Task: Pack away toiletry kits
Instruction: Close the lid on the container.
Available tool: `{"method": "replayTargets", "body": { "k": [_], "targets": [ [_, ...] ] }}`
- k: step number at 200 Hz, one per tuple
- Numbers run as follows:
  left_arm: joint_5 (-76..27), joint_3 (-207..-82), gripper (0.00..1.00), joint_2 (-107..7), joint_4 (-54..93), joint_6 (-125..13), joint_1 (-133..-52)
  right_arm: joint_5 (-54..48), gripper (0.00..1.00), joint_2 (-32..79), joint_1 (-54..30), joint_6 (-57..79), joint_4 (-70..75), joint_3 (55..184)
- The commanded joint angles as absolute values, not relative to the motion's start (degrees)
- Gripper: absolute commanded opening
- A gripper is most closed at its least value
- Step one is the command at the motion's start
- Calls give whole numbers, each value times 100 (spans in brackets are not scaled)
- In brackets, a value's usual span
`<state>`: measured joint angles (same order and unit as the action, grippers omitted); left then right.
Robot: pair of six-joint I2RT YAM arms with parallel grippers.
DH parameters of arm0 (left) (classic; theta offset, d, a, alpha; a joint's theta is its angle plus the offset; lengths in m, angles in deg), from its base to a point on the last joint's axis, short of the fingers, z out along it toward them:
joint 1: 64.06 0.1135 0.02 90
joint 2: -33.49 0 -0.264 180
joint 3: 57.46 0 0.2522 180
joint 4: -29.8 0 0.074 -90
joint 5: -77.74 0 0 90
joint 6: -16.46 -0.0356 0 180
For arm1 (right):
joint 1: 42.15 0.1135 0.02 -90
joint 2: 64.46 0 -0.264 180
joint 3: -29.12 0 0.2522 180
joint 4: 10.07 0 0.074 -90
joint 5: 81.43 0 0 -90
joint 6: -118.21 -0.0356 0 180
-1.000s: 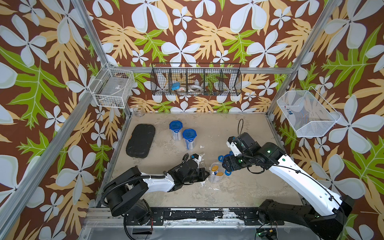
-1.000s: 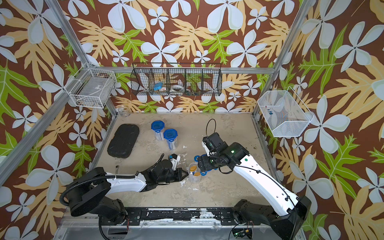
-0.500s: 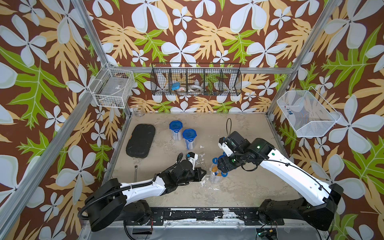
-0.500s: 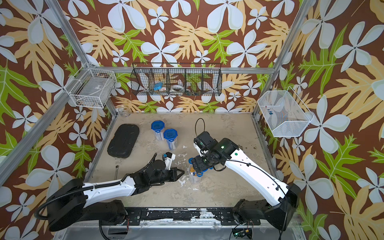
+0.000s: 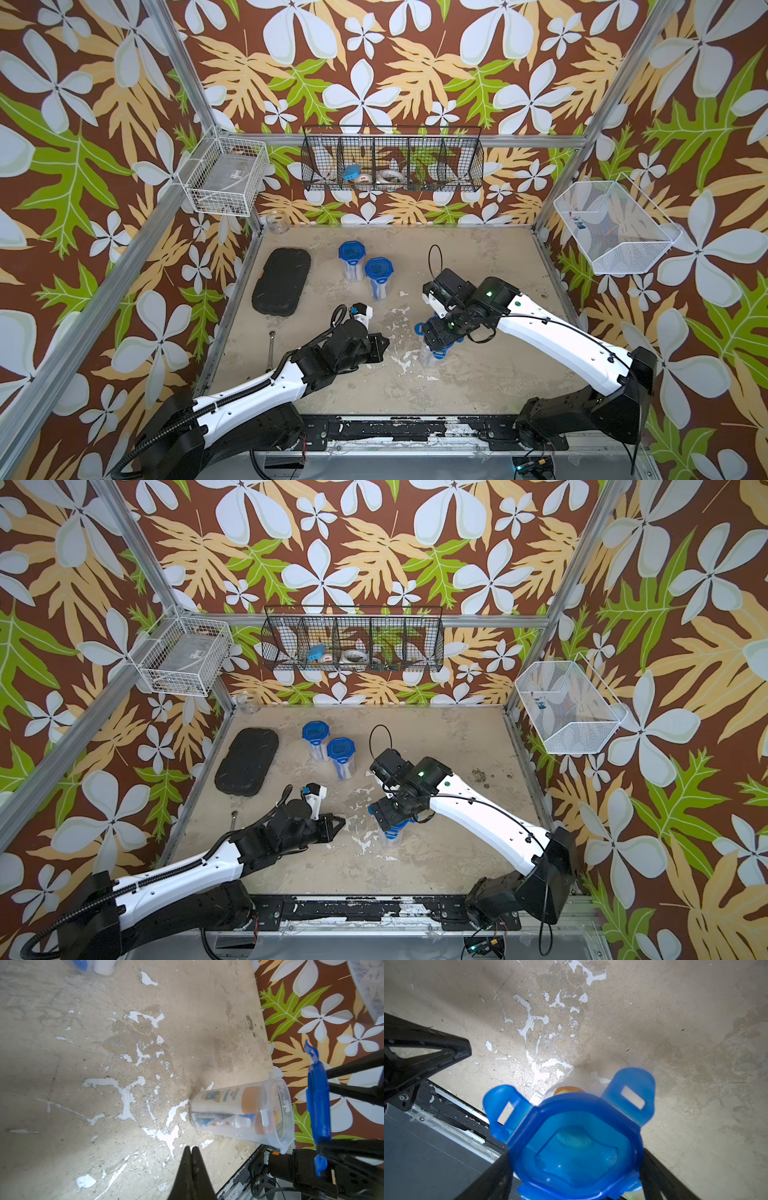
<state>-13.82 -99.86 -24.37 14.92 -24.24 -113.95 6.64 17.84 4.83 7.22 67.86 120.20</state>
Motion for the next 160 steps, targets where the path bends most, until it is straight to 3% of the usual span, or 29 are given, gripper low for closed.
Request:
{"method": "replayTargets", "body": {
  "k": [1,160],
  "targets": [
    [-1296,-10079,5,-2436,1248,-2640,-11372,696,72,1801,496,633,6668,11966],
    [-1246,-10053,7,-2300,1203,-2651,-11328,769,78,1926,689,571,6408,11524]
  ]
}}
